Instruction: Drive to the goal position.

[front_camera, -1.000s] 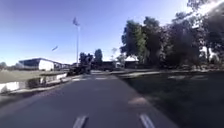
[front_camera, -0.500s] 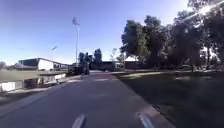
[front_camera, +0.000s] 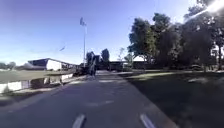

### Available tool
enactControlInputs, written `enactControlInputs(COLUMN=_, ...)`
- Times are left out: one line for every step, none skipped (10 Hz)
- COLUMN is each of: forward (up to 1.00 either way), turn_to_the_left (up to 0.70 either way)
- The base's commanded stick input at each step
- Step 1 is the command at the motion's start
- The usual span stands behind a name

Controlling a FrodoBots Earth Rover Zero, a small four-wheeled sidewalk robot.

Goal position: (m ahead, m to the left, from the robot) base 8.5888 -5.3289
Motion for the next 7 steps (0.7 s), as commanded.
enactControlInputs(forward=1.0, turn_to_the_left=0.0)
enactControlInputs(forward=1.0, turn_to_the_left=0.0)
enactControlInputs(forward=1.0, turn_to_the_left=0.34)
enactControlInputs(forward=1.0, turn_to_the_left=0.18)
enactControlInputs(forward=1.0, turn_to_the_left=0.01)
enactControlInputs(forward=1.0, turn_to_the_left=0.0)
enactControlInputs(forward=1.0, turn_to_the_left=0.0)
